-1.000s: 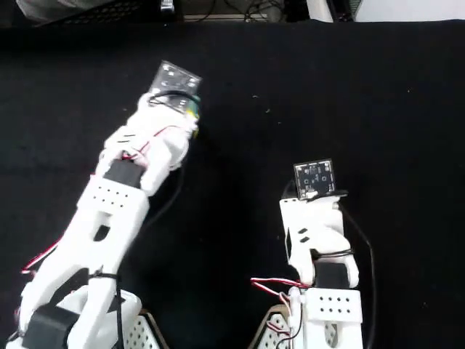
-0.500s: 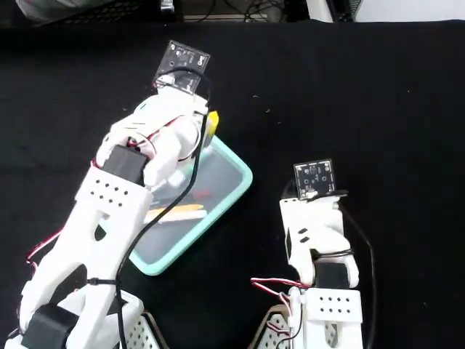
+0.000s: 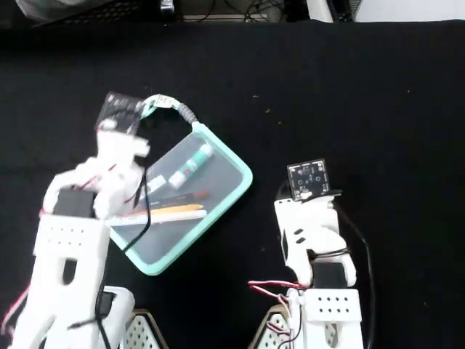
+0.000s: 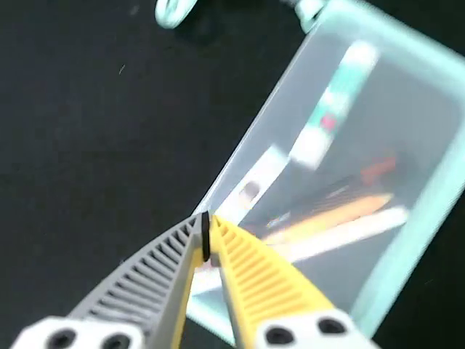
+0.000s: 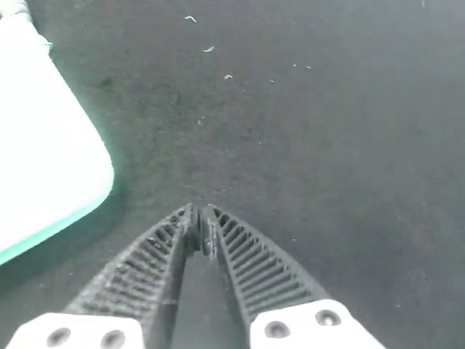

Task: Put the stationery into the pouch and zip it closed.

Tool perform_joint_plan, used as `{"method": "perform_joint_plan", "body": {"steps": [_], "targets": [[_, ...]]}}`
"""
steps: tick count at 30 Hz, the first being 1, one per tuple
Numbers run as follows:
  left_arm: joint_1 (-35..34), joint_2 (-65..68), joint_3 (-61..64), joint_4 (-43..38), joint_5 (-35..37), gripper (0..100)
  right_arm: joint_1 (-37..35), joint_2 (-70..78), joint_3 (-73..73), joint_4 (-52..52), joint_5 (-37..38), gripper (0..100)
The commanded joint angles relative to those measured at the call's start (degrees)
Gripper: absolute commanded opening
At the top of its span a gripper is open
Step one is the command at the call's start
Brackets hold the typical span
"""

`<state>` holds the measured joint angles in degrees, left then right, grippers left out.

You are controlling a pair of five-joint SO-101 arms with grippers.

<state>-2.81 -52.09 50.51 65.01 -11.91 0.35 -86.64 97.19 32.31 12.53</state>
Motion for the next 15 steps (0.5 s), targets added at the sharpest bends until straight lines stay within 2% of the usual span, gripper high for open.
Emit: {"method": "perform_joint_plan", "body": {"steps": [1,9,15], "targets": [[-5.05,-11.43,6.29,-1.41,-3.16,4,-1.41,-1.01,-0.04,0.26,0.26,1.5],[-7.25,-36.48,22.9,-2.64,-3.43,4,-1.23,-0.66,-0.04,1.32,0.62,1.5],[-7.16,-53.63,36.88,-2.64,-3.43,4,-1.41,-1.01,-0.04,17.05,0.26,1.5]]}}
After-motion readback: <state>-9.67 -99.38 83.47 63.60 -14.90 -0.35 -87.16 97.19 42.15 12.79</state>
